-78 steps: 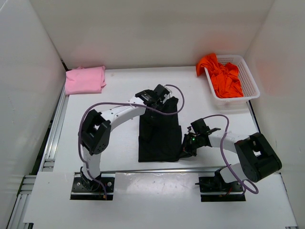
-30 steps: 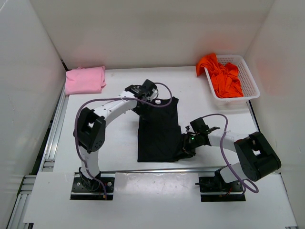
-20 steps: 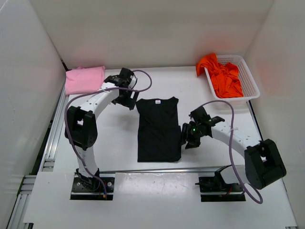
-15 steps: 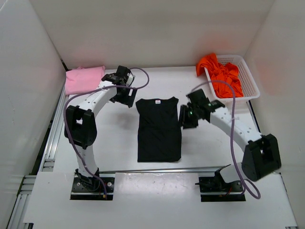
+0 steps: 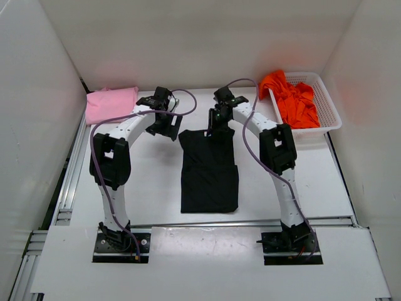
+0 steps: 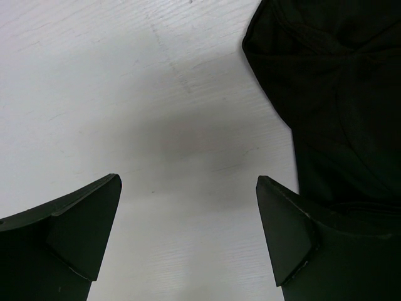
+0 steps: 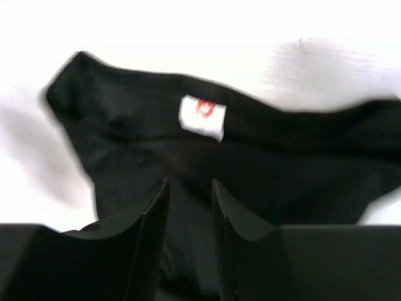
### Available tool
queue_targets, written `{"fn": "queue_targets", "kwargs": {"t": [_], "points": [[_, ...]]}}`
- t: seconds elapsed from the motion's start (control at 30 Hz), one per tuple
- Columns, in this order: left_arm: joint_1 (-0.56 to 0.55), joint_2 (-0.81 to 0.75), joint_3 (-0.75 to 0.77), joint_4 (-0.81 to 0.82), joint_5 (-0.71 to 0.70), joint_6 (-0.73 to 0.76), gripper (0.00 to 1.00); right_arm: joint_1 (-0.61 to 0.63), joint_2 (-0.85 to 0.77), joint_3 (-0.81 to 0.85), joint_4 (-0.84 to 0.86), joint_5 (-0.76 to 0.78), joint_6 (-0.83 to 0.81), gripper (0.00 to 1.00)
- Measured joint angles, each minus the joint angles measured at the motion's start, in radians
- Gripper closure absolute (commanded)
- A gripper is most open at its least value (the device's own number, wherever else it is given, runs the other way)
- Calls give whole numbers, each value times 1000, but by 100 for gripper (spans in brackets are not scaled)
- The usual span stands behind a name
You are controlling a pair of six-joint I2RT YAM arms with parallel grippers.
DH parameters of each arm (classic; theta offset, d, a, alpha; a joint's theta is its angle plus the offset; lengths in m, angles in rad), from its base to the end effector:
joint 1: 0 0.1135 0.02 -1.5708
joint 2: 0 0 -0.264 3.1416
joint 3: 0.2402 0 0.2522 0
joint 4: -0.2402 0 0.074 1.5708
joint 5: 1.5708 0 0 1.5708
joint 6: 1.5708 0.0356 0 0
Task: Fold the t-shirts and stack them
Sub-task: Fold the folded rectangular tshirt in 1/3 of the way
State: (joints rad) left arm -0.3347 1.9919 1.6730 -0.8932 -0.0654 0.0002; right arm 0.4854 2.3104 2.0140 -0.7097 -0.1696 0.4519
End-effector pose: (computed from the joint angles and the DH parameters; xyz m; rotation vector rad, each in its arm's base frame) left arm 0.3954 -0.1350 0.2321 0.4467 2.7411 0.0057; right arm 0.4466 0.2424 0.2022 -0.1101 2.6579 0.5501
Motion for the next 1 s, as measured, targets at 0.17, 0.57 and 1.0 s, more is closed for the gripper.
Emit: {"fn": "queue_targets", "kwargs": {"t": [0.17,0.57,1.0], "points": [[0,5,0,16,31,0,0,2,85,20,-10,-21,16,57],[0,58,0,27,67,0,0,21,-35,-174,36,20,-71,54],[0,82,27,16,77,0,0,23,-230,-287,84,128,-55,56]]}}
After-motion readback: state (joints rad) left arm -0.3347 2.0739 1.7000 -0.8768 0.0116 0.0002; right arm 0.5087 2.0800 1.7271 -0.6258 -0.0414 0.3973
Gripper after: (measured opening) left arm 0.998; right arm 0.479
